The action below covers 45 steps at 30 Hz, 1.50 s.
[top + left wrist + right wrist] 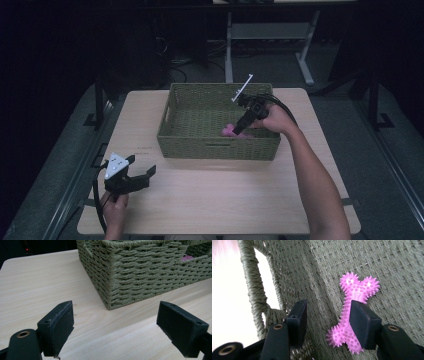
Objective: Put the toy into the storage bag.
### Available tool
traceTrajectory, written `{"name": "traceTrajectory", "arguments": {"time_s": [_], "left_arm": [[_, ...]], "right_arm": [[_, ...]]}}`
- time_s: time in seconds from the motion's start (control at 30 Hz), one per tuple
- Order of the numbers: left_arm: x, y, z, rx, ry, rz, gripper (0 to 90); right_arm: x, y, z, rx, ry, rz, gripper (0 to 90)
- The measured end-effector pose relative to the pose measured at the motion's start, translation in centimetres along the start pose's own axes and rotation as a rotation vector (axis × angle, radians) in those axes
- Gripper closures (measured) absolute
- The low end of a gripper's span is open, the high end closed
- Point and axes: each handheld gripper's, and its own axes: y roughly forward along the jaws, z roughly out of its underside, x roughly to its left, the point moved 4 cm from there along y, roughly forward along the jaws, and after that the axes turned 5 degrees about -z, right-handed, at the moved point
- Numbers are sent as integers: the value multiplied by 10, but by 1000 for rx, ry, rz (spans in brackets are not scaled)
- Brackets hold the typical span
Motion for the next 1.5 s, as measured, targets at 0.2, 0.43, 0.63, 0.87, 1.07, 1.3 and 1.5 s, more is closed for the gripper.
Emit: {"name": "traceTrajectory", "arguments": {"time_s": [0.2,0.43,0.63,0.87,1.07,1.3,1.5], "left_arm": [[0,0,0,2,1,-2,138],[-1,1,0,2,-1,-1,138],[-1,1,0,2,1,-2,138],[-1,1,0,4,5,-2,138],[-1,1,0,7,2,-2,139],[-1,1,0,6,3,-6,138],[-1,1,0,5,2,-5,138]], "right_arm": [[5,-10,-1,-26,2,11,458],[13,-24,-1,-67,-13,14,444],[16,-35,2,-86,-11,23,443],[23,-42,5,-90,-17,30,421],[31,-43,3,-92,-33,27,406],[36,-45,4,-92,-41,31,402],[44,-48,6,-98,-50,28,387]]}}
